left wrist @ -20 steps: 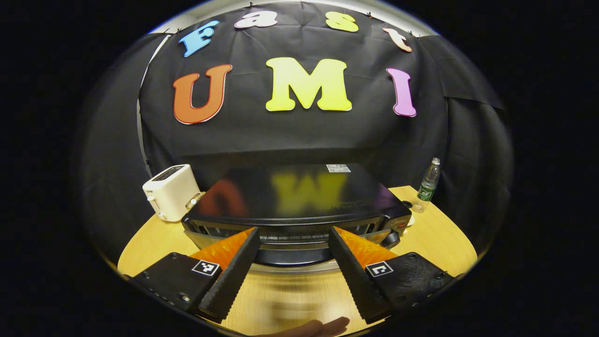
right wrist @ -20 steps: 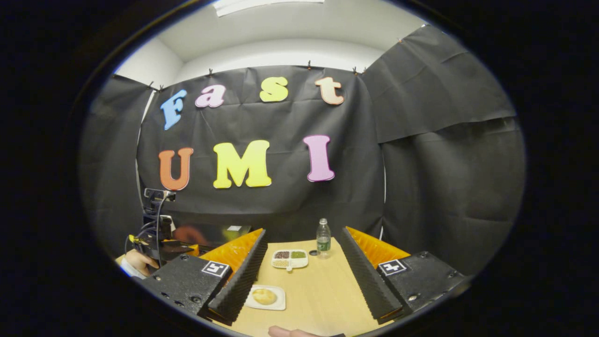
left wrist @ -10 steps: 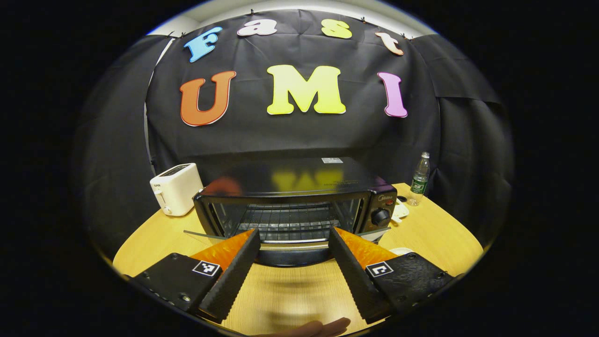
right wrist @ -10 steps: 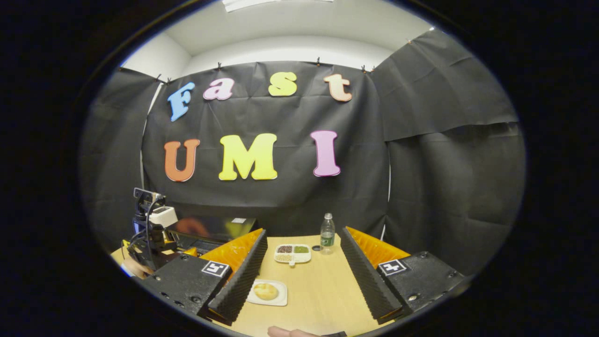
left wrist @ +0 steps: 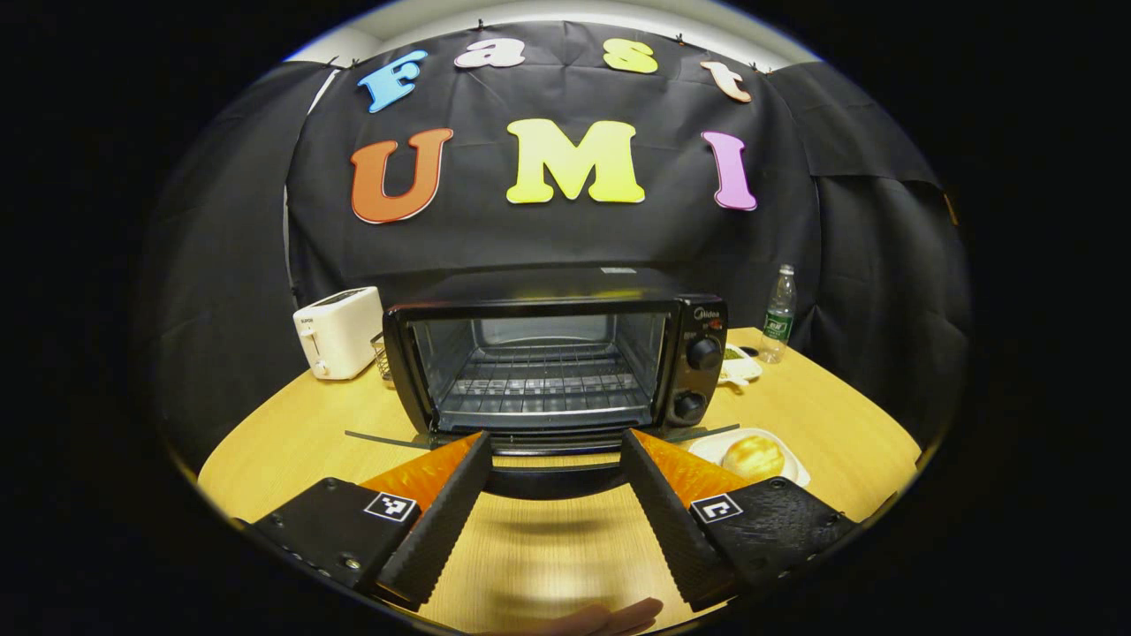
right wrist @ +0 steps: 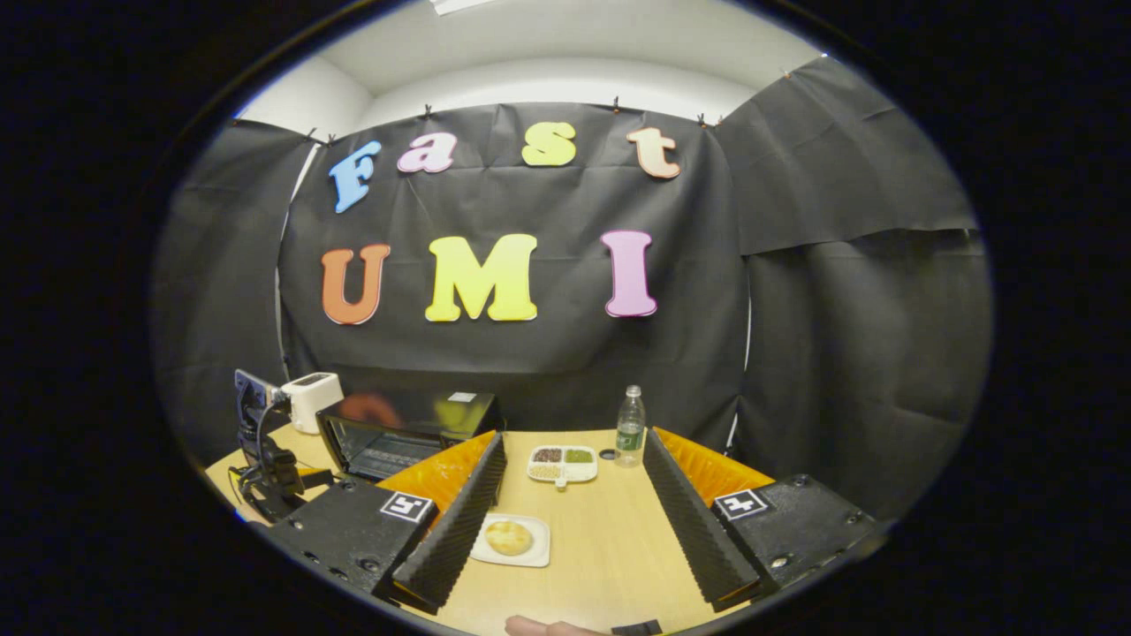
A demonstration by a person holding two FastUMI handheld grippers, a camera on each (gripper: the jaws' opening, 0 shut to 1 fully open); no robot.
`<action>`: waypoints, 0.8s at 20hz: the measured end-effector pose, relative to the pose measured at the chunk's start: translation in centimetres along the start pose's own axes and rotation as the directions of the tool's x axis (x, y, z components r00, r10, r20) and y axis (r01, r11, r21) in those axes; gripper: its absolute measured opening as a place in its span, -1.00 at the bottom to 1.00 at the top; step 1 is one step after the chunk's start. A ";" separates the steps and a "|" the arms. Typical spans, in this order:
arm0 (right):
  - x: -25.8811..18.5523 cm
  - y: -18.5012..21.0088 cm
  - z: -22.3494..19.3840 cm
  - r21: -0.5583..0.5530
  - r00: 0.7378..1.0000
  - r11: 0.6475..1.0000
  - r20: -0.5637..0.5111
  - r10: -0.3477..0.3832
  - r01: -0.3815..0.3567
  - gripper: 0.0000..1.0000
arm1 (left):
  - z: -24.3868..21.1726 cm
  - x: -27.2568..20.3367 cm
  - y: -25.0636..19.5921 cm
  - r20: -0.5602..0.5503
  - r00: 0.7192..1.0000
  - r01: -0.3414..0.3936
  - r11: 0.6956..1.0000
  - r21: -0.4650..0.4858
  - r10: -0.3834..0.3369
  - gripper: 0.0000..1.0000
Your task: Open the electric oven with the left hand, put the food in, and close the electric oven.
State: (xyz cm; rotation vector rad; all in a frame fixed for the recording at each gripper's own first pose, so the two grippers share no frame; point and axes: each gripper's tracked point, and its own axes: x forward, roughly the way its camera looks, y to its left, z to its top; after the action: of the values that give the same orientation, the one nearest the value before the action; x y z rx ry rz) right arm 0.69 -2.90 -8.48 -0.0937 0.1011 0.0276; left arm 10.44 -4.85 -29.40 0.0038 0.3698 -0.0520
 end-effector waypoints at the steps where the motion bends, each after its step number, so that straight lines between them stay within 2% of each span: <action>1: 0.1 0.1 -0.4 -0.007 1.000 1.000 -0.008 0.002 -0.002 0.90 | -0.6 -0.2 -0.1 -0.006 1.000 0.004 1.000 0.002 -0.004 0.94; 5: 0.6 0.7 -2.1 -0.027 0.999 1.000 -0.041 0.012 -0.013 0.90 | -3.1 -0.7 -0.2 -0.047 0.999 0.017 1.000 -0.013 -0.017 0.93; 6: 0.6 0.8 -2.3 -0.033 0.999 0.999 -0.047 0.013 -0.014 1.00 | -3.5 -0.8 -0.4 -0.055 0.998 0.021 1.000 -0.003 -0.021 0.94; 7: 0.6 0.8 -2.6 -0.037 0.999 0.999 -0.051 0.012 -0.013 0.90 | -3.8 -0.8 -0.4 -0.062 0.998 0.021 1.000 0.014 -0.020 0.92; 8: 0.6 0.9 -2.8 -0.040 0.999 0.999 -0.053 0.010 -0.012 1.00 | -4.1 -0.9 -0.4 -0.064 0.998 0.021 0.999 0.037 -0.019 0.92; 10: 0.6 1.3 -2.9 -0.042 0.999 0.999 -0.050 0.014 -0.016 1.00 | -4.9 -0.8 -0.3 -0.077 0.997 0.010 0.998 0.062 -0.005 0.92; 11: 0.6 1.4 -3.0 -0.045 0.999 0.999 -0.052 0.016 -0.018 0.90 | -5.4 -0.8 -0.3 -0.086 0.996 0.005 0.998 0.067 0.000 0.92; 16: 0.8 1.5 -3.9 -0.049 0.998 0.999 -0.066 0.013 -0.016 0.90 | -7.2 -0.8 -0.7 -0.113 0.994 0.005 1.000 0.021 -0.003 0.96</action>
State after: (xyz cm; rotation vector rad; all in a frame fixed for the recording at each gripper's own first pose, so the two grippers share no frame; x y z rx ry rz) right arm 1.00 -1.73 -12.58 -0.1435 0.1666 0.0418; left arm 7.09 -5.43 -35.88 0.0267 0.4821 -0.0599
